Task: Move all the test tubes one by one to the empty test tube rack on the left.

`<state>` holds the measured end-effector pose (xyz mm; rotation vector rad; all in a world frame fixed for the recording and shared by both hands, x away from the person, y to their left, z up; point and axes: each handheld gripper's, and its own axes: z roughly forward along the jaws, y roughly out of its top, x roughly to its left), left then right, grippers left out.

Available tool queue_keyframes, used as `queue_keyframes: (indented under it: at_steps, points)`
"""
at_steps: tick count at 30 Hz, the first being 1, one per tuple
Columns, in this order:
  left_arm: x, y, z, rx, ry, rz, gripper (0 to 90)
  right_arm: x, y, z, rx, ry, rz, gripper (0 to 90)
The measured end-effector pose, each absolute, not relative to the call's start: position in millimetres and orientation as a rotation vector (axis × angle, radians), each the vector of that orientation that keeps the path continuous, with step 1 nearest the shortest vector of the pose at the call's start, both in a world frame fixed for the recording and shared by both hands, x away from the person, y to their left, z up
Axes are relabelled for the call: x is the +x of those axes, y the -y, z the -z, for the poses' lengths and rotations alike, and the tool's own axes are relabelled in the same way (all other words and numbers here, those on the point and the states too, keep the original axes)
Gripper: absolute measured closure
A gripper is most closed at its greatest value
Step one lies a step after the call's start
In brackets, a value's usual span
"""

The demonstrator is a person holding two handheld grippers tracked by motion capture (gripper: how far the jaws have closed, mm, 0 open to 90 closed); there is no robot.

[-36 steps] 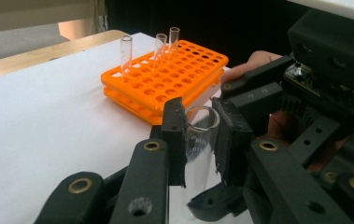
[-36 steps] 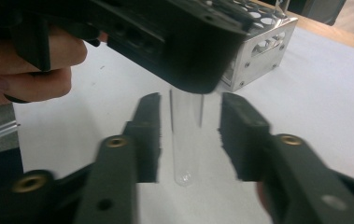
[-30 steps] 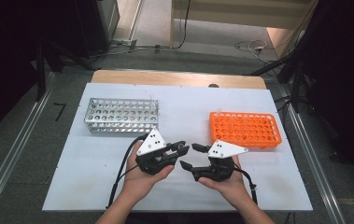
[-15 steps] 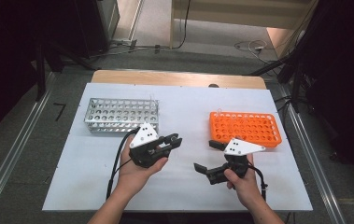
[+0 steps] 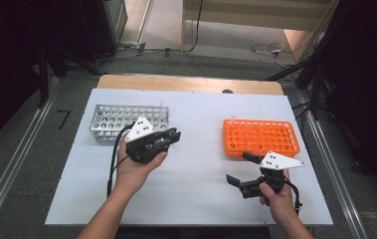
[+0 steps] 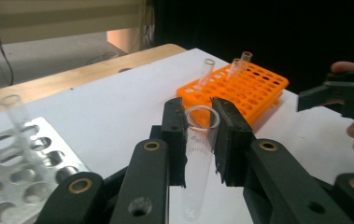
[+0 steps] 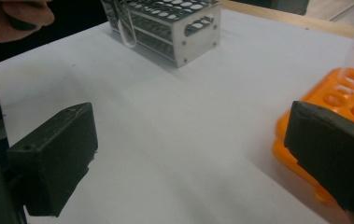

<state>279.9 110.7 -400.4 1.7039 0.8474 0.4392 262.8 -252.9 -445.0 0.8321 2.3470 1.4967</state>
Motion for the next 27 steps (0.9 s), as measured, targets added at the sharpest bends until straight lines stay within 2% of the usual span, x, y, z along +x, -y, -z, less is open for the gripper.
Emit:
queue_keyframes:
  at_steps: [11,27]
  points:
    - [296.4,-125.0,404.1,1.678,-0.901,-0.458,75.9,262.1,290.4,449.3,0.929,-2.280,-1.476,1.4]
    - [321.5,-147.6,394.1,1.665,-0.945,-0.506,75.9,268.0,314.4,452.9,0.988,-2.237,-1.466,1.1]
